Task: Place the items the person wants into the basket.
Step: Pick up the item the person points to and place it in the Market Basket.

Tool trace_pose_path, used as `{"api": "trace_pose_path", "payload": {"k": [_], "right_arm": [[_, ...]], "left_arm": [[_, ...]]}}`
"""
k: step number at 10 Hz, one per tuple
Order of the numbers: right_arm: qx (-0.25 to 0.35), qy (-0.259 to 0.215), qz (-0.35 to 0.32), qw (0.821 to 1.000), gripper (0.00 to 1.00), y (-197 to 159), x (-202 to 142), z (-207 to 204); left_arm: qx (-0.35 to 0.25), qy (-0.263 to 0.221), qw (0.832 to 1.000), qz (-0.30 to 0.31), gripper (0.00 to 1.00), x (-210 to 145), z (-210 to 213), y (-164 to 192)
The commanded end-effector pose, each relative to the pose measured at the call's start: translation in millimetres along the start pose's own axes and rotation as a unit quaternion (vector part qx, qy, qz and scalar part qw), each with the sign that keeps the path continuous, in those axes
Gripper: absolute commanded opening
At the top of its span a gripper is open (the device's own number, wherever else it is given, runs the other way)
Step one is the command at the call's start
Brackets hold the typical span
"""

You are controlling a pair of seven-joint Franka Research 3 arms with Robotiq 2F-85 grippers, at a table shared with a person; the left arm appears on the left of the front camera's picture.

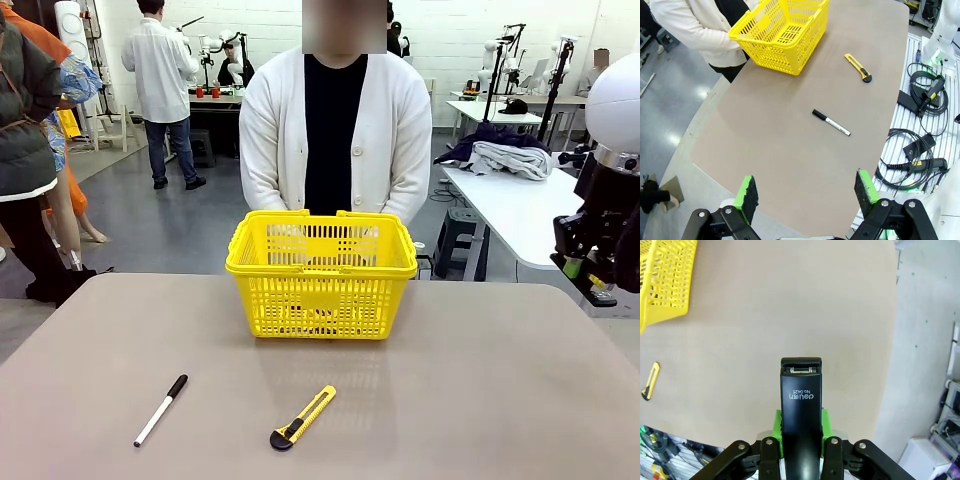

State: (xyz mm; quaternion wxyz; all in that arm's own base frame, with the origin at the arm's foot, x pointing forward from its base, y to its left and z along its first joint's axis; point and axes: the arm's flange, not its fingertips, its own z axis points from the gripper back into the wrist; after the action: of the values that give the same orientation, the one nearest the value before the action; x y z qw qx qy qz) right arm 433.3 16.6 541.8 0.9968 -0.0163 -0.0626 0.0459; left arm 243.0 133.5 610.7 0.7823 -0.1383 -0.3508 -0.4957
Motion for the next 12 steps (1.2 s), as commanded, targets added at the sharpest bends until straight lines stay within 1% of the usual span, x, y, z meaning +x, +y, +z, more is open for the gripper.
{"api": "trace_pose_path", "payload": {"k": [1,3,4,5,6,7,8,10,11,12], "right_arm": [[0.000,-0.002,0.006,1.000,0.14,-2,-5,2],[0.000,-0.002,0.006,1.000,0.14,-2,-5,2],[0.000,-0.003,0.000,1.000,0.33,0,-1,2],[-0.019,-0.047,0.135,0.990,0.33,21,18,26],[-0.025,-0.066,0.234,0.970,0.33,50,45,45],[-0.028,-0.078,0.315,0.946,0.33,81,74,60],[-0.034,-0.076,0.369,0.926,0.33,119,104,70],[-0.003,-0.059,0.480,0.875,0.33,187,143,68],[0.002,-0.055,0.513,0.857,0.33,218,158,62],[0.007,-0.045,0.538,0.842,0.33,249,172,53]], "left_arm": [[0.004,0.006,1.000,0.007,1.00,1,-1,0],[0.004,0.006,1.000,0.007,1.00,1,-1,0],[0.004,0.006,1.000,0.007,1.00,1,-1,0],[0.004,0.006,1.000,0.007,1.00,1,-1,0],[0.004,0.006,1.000,0.007,1.00,1,-1,0],[0.004,0.006,1.000,0.007,1.00,1,-1,0],[0.004,0.006,1.000,0.007,1.00,1,-1,0],[0.004,0.006,1.000,0.007,1.00,1,-1,0],[0.004,0.006,1.000,0.007,1.00,1,-1,0],[0.004,0.006,1.000,0.007,1.00,1,-1,0]]}}
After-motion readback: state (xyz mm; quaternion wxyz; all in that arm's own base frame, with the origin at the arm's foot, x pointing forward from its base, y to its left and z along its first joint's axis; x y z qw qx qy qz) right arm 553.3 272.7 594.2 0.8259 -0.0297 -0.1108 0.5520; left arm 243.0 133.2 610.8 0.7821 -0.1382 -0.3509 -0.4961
